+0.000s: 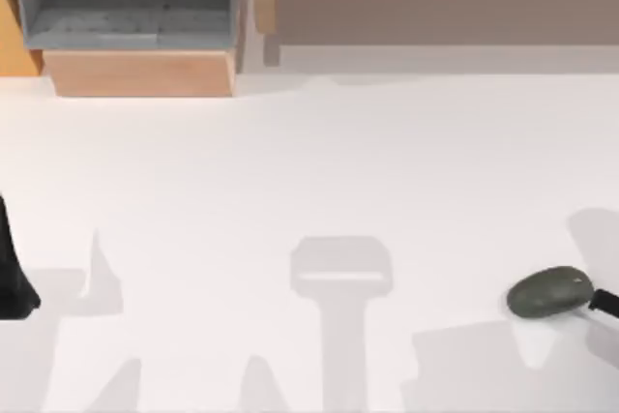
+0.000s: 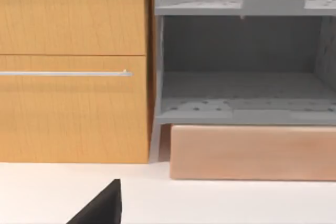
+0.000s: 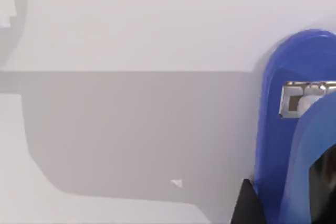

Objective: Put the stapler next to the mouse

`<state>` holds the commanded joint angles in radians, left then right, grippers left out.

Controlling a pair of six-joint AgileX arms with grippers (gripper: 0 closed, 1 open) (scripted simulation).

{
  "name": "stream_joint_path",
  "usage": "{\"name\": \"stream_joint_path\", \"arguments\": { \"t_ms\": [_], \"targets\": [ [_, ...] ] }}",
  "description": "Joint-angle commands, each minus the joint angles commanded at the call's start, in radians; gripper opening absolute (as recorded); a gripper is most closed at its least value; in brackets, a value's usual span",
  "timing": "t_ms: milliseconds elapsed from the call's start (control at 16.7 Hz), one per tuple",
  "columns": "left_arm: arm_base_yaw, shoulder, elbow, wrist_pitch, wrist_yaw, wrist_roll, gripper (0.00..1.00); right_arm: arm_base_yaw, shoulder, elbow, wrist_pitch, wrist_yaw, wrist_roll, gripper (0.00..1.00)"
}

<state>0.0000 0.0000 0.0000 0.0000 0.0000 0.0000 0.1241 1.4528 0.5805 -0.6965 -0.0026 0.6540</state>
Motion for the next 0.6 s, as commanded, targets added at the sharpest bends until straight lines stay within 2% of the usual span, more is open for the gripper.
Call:
{"name": "stream_joint_path", "arguments": {
  "t_ms": [300,600],
  "targets": [
    [0.000,0.000,0.000,0.000,0.000,0.000,1.00,0.000,-0.006,0.004,-0.008,0.004,-0.004,0.00],
    [0.000,0.000,0.000,0.000,0.000,0.000,1.00,-0.002,-0.069,0.067,-0.141,0.005,-0.005,0.00]
  ]
}}
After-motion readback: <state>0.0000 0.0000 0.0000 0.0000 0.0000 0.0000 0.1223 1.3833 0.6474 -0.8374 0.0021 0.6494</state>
